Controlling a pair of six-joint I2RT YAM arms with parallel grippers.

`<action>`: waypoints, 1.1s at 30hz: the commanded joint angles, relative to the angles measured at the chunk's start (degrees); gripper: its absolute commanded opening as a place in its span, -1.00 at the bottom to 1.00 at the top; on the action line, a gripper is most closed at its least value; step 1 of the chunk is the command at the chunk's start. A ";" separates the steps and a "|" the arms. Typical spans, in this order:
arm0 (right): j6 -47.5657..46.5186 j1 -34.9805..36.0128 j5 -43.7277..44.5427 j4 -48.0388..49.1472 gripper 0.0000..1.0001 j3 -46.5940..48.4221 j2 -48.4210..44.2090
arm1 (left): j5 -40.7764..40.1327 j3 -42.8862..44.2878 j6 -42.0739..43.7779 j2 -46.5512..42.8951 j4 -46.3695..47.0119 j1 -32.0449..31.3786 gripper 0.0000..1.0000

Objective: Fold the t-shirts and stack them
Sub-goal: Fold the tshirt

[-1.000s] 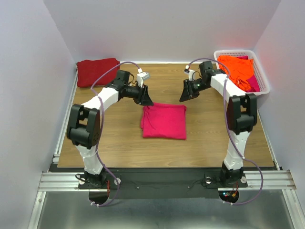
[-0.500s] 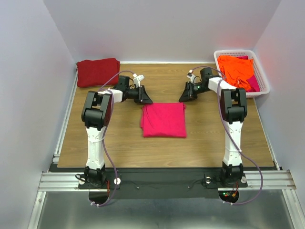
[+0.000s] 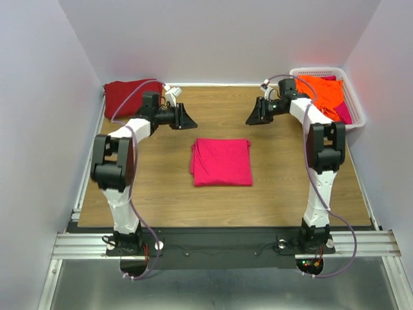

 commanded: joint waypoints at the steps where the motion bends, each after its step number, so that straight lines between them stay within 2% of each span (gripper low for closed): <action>1: 2.89 1.44 -4.89 4.28 -0.26 -6.13 -11.68 | 5.67 -7.62 2.11 -14.29 1.77 -1.77 -0.14; 3: 3.42 2.84 -6.47 4.90 -0.25 -9.50 -13.01 | 6.29 -14.10 0.53 -15.63 3.61 -4.04 -0.14; 4: 3.77 3.28 -7.87 5.25 -0.25 -11.34 -13.27 | 6.99 -16.58 -1.31 -15.89 8.49 -4.84 -0.14; 6: 4.21 3.81 -9.20 6.21 -0.25 -15.56 -12.49 | 7.43 -21.50 -6.49 -14.41 12.65 -6.43 -0.14; 11: 2.54 3.81 -7.63 6.74 -0.28 -19.88 -6.44 | 7.97 -22.85 -9.24 -6.85 16.19 -7.22 -0.15; 15: 1.49 2.85 -2.62 7.01 -0.33 -17.00 -0.54 | 7.44 -20.92 -8.89 -2.46 15.31 -5.91 -0.14; 18: 1.05 1.01 1.68 6.92 -0.35 -13.92 2.53 | 7.00 -16.72 -6.26 0.53 11.63 -4.94 -0.14; 21: -1.49 0.65 6.69 6.57 -0.35 -10.31 1.76 | 4.89 -11.35 3.92 -0.33 0.74 -4.76 -0.14; 22: -2.11 0.65 7.92 6.31 -0.35 -8.56 0.36 | 4.02 -10.90 8.21 -3.21 -2.76 -4.59 -0.14; 25: -2.73 0.74 7.15 4.29 -0.29 -4.96 -3.58 | 1.82 -11.50 11.50 -11.28 -4.73 -3.28 -0.08; 29: -2.90 2.49 2.32 3.32 -0.17 -6.08 -11.13 | -1.61 -13.44 12.91 -20.52 -5.00 0.77 0.16; 30: -3.17 4.06 1.87 3.23 -0.12 -8.52 -13.08 | -4.05 -14.49 12.74 -22.21 -5.60 1.38 0.39; 31: -3.78 5.30 2.04 3.23 -0.10 -9.85 -14.84 | -4.08 -15.02 13.17 -23.96 -5.61 1.83 0.41; 32: -6.14 7.92 4.39 3.06 -0.06 -12.91 -18.60 | -7.21 -16.68 13.79 -27.81 -6.39 2.26 0.65; 33: -7.38 9.60 6.33 3.05 -0.04 -14.33 -20.46 | -8.98 -17.56 13.70 -29.76 -6.40 2.36 0.71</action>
